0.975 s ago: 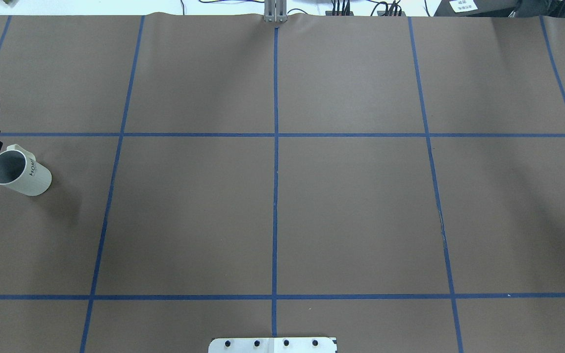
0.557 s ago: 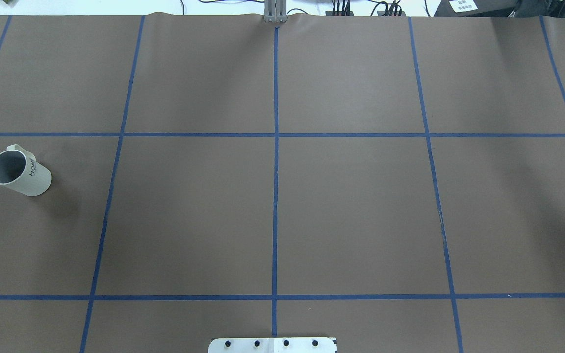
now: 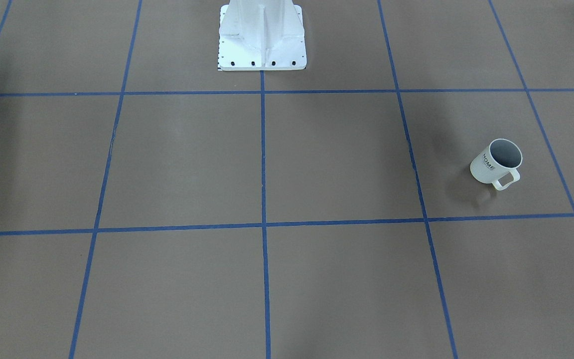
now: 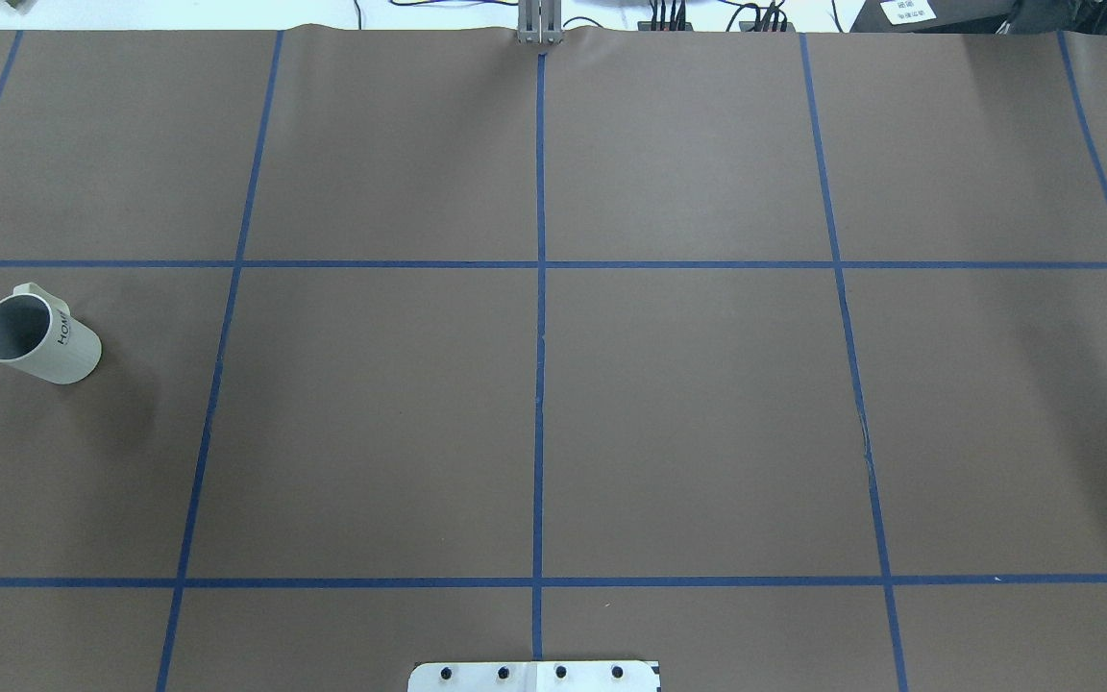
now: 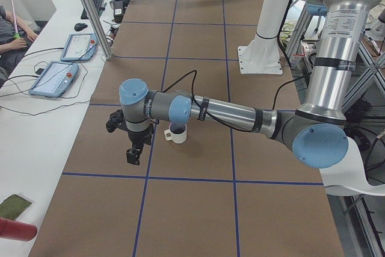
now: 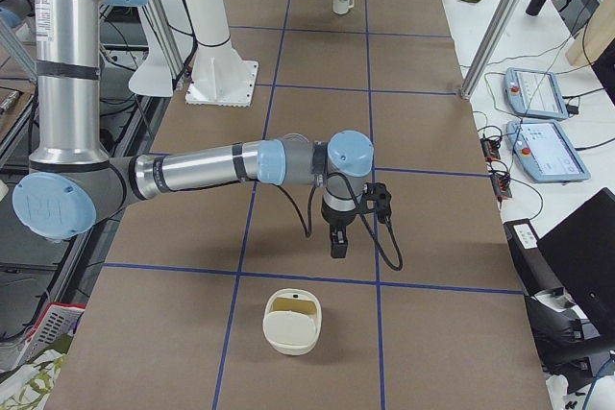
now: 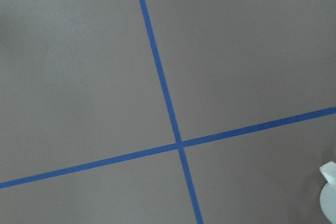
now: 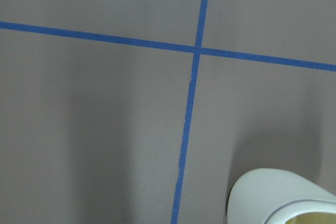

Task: Left arm hands cup to right arm to dump lemon

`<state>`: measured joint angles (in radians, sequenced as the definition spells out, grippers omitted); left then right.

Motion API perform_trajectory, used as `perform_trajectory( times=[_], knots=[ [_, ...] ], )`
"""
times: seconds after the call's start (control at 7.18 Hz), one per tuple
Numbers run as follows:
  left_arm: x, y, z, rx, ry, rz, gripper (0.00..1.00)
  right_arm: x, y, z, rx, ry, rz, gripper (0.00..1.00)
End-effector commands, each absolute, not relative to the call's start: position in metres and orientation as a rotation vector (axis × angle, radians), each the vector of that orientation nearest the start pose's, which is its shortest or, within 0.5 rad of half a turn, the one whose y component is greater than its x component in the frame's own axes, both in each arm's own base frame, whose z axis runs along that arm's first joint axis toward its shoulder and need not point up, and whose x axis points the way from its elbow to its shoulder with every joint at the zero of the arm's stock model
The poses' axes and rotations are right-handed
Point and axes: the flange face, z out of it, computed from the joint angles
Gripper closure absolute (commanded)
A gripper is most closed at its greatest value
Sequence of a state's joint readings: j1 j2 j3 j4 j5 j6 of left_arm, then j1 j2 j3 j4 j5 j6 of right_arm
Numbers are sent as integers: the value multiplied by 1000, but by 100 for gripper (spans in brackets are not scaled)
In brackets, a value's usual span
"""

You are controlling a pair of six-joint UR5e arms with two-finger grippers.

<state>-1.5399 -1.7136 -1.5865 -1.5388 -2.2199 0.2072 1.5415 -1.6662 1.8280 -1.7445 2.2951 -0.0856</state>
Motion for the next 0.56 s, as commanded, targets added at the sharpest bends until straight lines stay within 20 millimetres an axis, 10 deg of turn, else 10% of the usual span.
perform_trajectory(
  times=[0.0, 0.42],
  knots=[
    [-69, -530, 633, 143, 655, 290, 0, 58, -424, 647, 22, -729, -102, 0],
    [-66, -530, 627, 128, 676, 207, 0, 61, -423, 664, 72, -751, -103, 0]
  ],
)
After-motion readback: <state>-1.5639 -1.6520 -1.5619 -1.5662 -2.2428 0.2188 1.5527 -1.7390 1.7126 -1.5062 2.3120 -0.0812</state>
